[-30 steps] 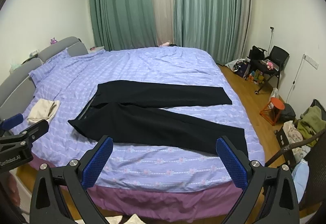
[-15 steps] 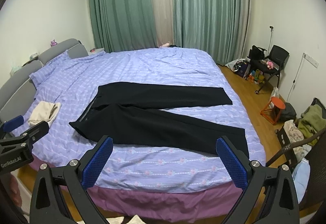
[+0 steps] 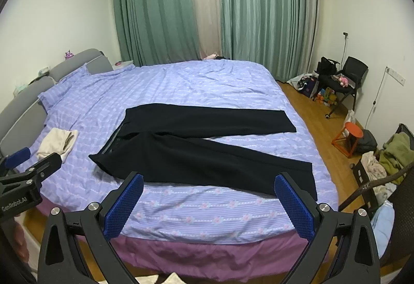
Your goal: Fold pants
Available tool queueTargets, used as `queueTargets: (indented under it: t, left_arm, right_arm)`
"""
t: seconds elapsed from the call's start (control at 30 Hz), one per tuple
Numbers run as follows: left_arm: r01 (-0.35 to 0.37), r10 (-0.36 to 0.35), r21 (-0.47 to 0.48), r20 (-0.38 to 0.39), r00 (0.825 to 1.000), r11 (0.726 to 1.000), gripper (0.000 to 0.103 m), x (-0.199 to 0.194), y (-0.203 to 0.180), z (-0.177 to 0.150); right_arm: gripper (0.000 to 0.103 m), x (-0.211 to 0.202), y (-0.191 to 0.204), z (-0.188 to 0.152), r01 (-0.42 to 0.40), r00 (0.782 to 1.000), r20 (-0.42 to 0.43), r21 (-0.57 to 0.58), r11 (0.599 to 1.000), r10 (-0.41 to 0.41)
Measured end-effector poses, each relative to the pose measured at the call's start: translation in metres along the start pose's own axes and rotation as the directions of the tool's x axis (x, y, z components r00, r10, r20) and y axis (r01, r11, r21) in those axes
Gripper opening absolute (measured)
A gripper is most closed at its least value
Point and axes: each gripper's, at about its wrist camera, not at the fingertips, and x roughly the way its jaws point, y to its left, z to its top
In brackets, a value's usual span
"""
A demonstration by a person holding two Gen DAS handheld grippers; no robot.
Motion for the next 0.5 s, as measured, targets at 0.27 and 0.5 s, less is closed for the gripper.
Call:
queueTargets:
  t: [0.27,0.5]
  left_arm:
    - [-0.005,0.005,-0.007,0.006,1.0,1.0,0.103,-0.001,0.004,-0.004]
    - [-0.006,0.006,-0.016,0.005,1.0,1.0,0.103,0.0,0.01,-0.007]
  right_arm:
    - [0.102,0.0,0.005,0.0,-0.004,1.0,0.001,-0.004,1.0,0.004]
    - [0.102,0.001,0.011,-0.002,-0.003,1.0,-0.003,-0.008,1.0,0.003]
